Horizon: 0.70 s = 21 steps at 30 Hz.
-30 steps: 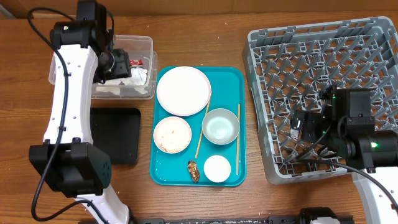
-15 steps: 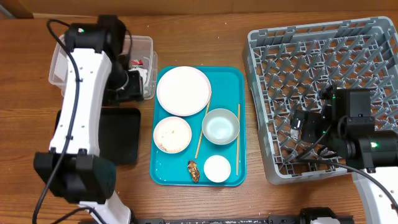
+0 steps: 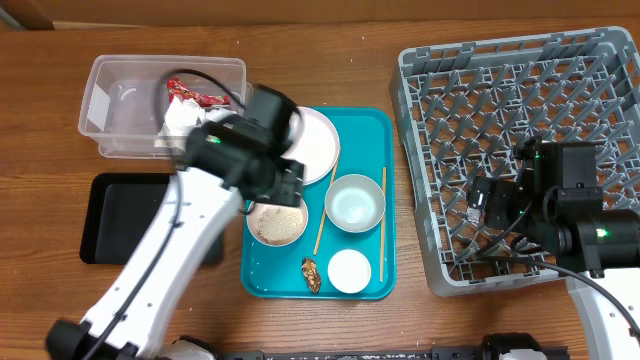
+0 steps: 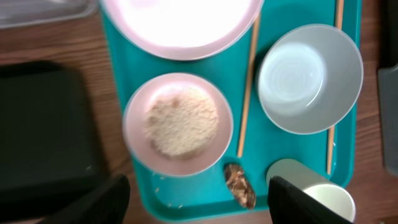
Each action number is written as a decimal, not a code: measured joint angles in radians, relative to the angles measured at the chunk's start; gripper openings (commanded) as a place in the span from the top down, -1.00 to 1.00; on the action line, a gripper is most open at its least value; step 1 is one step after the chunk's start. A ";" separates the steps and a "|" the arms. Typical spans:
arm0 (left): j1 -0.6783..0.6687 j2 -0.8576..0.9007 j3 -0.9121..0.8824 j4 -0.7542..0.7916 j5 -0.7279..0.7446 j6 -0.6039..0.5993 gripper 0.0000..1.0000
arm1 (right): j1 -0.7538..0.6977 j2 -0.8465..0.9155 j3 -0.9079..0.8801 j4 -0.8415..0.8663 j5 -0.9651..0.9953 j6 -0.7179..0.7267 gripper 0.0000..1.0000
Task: Sort waste into correct bins and load items into the dishwasher
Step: 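Grasp the rim of the pink rice bowl with the left gripper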
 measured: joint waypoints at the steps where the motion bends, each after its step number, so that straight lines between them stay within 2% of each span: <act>1: -0.018 0.010 -0.034 0.035 0.000 -0.003 -0.42 | 0.000 0.000 0.000 0.001 0.000 0.000 -1.00; 7: -0.073 0.109 -0.164 0.145 0.000 -0.008 -0.32 | 0.000 0.000 0.000 0.000 0.000 -0.003 -1.00; 14: -0.087 0.262 -0.183 0.184 0.008 -0.011 -0.17 | 0.000 0.000 0.000 0.000 0.000 -0.002 -1.00; 18: -0.100 0.344 -0.183 0.187 0.023 -0.014 0.09 | 0.000 0.000 0.000 0.000 0.000 -0.002 -1.00; 21: -0.110 0.375 -0.183 0.187 0.031 -0.014 0.46 | 0.000 0.000 0.000 0.000 0.000 -0.002 -1.00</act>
